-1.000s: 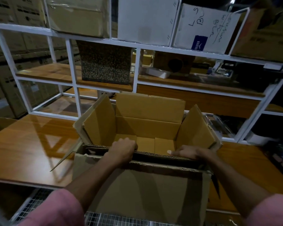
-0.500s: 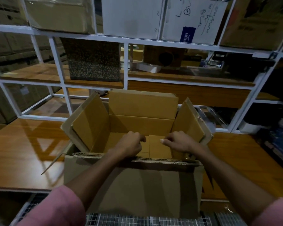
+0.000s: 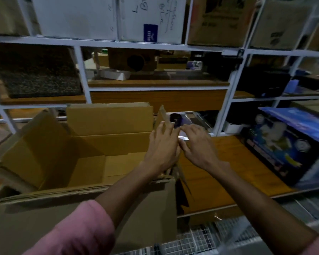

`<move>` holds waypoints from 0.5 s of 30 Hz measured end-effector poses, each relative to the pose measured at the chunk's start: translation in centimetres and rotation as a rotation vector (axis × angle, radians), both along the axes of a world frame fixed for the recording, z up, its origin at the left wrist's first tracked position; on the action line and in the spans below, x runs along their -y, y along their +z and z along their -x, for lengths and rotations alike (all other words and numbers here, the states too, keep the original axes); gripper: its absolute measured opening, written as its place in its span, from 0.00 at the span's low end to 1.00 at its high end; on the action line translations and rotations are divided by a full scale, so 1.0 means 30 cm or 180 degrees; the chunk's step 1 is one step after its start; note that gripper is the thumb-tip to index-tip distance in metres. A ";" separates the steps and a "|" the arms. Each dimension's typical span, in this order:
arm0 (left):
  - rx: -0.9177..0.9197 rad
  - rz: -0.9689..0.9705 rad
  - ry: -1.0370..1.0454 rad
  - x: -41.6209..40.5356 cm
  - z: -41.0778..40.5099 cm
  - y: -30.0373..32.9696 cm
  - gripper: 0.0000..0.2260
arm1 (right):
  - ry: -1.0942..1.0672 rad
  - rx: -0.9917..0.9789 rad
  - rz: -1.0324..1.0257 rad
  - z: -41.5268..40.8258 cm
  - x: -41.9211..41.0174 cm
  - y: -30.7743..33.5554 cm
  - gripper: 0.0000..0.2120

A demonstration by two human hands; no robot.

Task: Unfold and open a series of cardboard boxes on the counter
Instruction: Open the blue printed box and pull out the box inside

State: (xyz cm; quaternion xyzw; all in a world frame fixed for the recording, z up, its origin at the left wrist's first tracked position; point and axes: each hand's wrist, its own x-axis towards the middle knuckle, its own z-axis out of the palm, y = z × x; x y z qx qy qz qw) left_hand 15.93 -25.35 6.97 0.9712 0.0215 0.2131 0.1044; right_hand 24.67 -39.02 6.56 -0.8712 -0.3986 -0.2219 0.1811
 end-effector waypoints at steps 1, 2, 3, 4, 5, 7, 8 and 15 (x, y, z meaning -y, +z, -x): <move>0.0060 0.0000 -0.0047 0.060 -0.049 0.000 0.25 | -0.0066 0.0063 -0.0070 -0.039 0.060 0.003 0.23; 0.0086 0.0014 -0.0080 0.124 -0.097 -0.002 0.24 | -0.0122 0.0116 -0.0126 -0.076 0.124 0.007 0.23; 0.0091 0.0029 -0.0111 0.189 -0.148 -0.004 0.24 | -0.0190 0.0142 -0.0178 -0.114 0.192 0.011 0.23; 0.0081 0.0020 -0.0157 0.256 -0.202 -0.006 0.24 | -0.0282 0.0136 -0.0230 -0.154 0.266 0.014 0.23; 0.0050 -0.0011 -0.0214 0.324 -0.256 -0.007 0.24 | -0.0383 0.0104 -0.0281 -0.196 0.342 0.010 0.23; -0.0029 -0.0080 -0.0364 0.452 -0.359 -0.014 0.25 | -0.0568 -0.0002 -0.0343 -0.280 0.488 -0.010 0.23; -0.0067 -0.0105 -0.0435 0.513 -0.408 -0.020 0.26 | -0.0670 -0.0063 -0.0346 -0.320 0.560 -0.025 0.24; -0.0258 -0.0320 -0.0838 0.906 -0.721 -0.064 0.28 | -0.1231 -0.0390 -0.0451 -0.533 0.996 -0.086 0.28</move>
